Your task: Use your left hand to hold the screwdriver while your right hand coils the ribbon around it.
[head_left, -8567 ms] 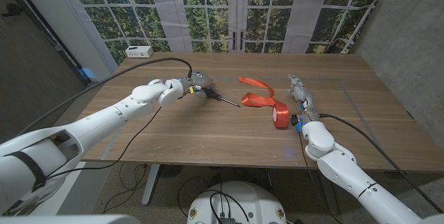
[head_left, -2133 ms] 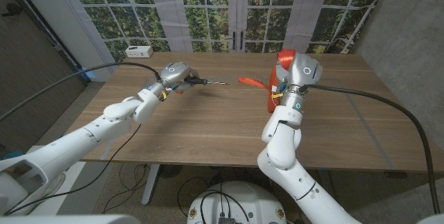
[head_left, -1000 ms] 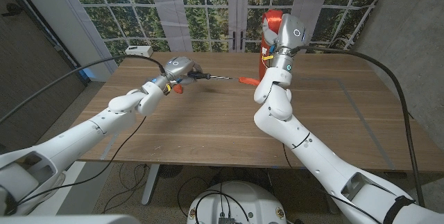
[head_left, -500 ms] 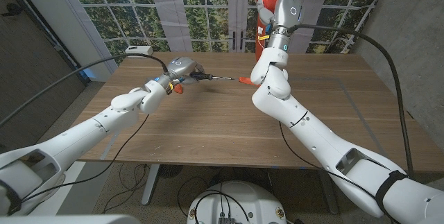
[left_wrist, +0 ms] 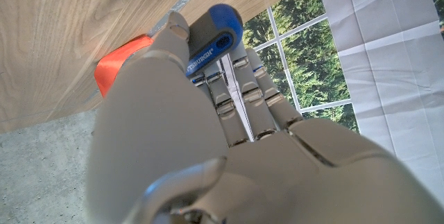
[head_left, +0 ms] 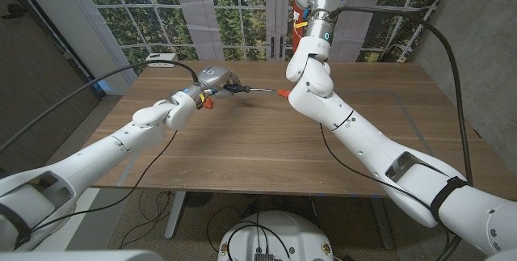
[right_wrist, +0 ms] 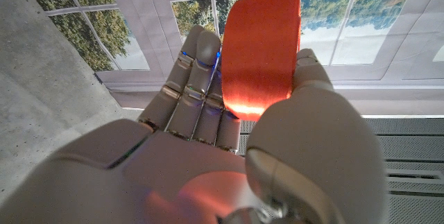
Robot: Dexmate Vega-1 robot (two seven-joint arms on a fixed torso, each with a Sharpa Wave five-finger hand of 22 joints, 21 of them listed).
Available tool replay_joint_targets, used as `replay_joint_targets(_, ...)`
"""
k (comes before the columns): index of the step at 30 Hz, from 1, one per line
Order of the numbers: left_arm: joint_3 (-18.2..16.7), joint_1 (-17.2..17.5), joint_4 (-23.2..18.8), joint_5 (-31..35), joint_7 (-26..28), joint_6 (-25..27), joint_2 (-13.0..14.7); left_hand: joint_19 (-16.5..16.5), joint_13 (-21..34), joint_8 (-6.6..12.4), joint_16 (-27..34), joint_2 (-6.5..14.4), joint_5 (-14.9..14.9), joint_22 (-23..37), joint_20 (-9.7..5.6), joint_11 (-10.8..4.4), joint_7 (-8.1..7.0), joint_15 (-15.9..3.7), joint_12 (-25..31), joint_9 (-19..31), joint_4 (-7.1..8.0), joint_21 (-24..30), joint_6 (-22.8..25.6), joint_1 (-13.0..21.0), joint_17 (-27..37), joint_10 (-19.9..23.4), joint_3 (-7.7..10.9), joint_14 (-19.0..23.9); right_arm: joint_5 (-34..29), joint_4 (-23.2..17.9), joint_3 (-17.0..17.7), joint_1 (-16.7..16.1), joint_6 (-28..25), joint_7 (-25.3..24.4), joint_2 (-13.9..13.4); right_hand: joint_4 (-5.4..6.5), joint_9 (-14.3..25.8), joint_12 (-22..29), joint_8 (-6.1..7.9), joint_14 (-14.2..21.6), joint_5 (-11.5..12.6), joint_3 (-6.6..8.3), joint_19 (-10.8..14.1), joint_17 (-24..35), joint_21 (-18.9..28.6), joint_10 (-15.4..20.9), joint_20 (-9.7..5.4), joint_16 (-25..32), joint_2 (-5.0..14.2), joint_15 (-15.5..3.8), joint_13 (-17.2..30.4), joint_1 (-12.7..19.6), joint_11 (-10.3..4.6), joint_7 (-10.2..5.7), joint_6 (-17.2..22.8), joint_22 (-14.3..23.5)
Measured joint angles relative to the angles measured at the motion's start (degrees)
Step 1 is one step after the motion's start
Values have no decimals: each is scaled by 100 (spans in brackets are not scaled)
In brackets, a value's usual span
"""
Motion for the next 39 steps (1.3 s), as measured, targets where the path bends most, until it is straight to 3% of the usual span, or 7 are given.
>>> replay_joint_targets(4,1,-41,14,-96,-101,38,-52,17,2,-8,4,0,-1,-1,17,22,30,1,-1,-16,-4,44,30,0,1,22,-5,1,19,91,-80,181,12,0,28,0,0,0,-1,1,0,0,0,53,28,0,0,0,0,1,0,0,0,0,0,0)
replay_joint_targets(10,16,-105,28,-96,-101,38,-137,34,6,-30,4,-23,-13,-3,32,40,46,-5,-23,-29,-6,93,71,23,97,42,-23,55,38,91,-80,181,34,5,28,0,0,0,-44,21,0,0,-22,93,77,12,22,-41,-30,1,0,29,10,23,39,-27)
replay_joint_targets(11,19,-118,34,-96,-101,38,-156,34,6,-38,5,-23,-13,-3,32,40,46,-5,-23,-30,-6,93,74,23,97,42,-23,55,40,250,-209,449,36,14,83,0,0,0,-45,21,0,0,-22,91,94,12,22,-58,-29,1,0,29,9,23,39,-26)
replay_joint_targets(12,24,-137,44,-280,-386,165,-180,34,7,-48,26,-23,-13,-2,32,40,42,-6,-23,-30,-6,93,79,23,98,42,-23,55,41,250,-209,449,37,16,83,0,0,0,-46,22,0,0,-22,92,94,12,22,-62,-29,1,0,29,9,23,39,-26)
replay_joint_targets(22,120,-343,234,-280,-386,165,-399,65,8,-66,49,-46,7,-28,3,42,61,-17,-57,-29,-8,175,104,46,99,102,-39,66,-11,250,-209,449,30,58,83,22,1,0,-68,34,0,-23,-22,93,177,22,22,-106,-29,9,0,29,-2,23,42,-75)
replay_joint_targets(23,134,-368,260,-596,-797,365,-422,65,8,-67,49,-46,11,-29,3,42,62,-17,-58,-28,-8,189,105,46,99,102,-41,66,-22,381,-383,757,29,60,127,22,1,0,-74,42,0,-23,-22,90,182,23,22,-106,-30,1,0,29,-2,25,63,-79)
replay_joint_targets(39,329,-676,662,-871,-959,308,-650,63,12,-118,48,-78,34,-54,4,41,60,-18,-68,-23,-14,274,166,78,100,103,-63,65,-151,416,-528,1006,215,94,173,22,3,0,-107,63,0,-24,-74,208,315,40,31,-150,-52,20,0,52,-21,33,71,-132)
